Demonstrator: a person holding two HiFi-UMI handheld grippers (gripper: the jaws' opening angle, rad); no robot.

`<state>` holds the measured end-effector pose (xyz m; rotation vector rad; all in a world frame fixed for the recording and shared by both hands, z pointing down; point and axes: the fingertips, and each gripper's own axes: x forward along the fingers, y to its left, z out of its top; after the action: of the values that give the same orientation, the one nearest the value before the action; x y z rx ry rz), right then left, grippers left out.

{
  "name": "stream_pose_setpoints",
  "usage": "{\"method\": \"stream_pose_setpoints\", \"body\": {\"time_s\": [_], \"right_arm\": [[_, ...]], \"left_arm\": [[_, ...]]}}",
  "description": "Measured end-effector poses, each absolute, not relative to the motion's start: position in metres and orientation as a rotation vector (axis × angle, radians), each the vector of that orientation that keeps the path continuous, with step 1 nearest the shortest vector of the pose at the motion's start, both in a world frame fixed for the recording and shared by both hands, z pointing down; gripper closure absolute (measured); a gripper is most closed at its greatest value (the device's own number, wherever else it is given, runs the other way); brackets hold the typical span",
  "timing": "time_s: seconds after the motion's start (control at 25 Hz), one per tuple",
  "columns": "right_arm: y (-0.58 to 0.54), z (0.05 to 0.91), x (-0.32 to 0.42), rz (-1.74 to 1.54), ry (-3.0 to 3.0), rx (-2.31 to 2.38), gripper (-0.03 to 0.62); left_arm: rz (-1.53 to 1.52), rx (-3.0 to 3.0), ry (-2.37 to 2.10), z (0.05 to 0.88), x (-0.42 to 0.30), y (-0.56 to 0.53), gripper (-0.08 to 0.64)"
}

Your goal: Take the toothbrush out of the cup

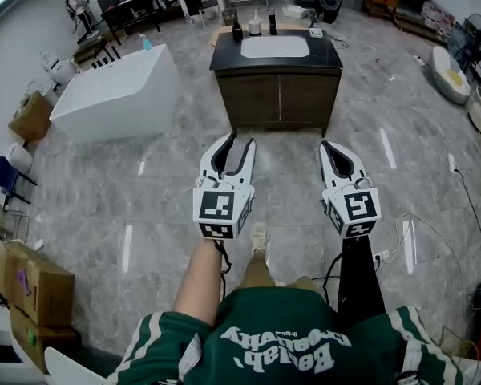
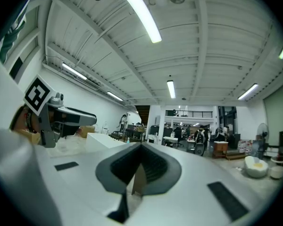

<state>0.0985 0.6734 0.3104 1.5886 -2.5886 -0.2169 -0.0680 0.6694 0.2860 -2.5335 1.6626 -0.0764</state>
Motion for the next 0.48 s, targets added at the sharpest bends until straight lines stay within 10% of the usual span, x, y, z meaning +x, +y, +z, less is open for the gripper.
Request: {"method": "stream_pose_setpoints", "body": {"time_s": [0.48], "right_arm": [[0.523, 0.311, 0.068, -0.217, -2.596, 1.610, 0.589]], "left_arm": [[-0.074, -2.508, 1.656, 0.290, -0.100, 0.515, 0.402]]}}
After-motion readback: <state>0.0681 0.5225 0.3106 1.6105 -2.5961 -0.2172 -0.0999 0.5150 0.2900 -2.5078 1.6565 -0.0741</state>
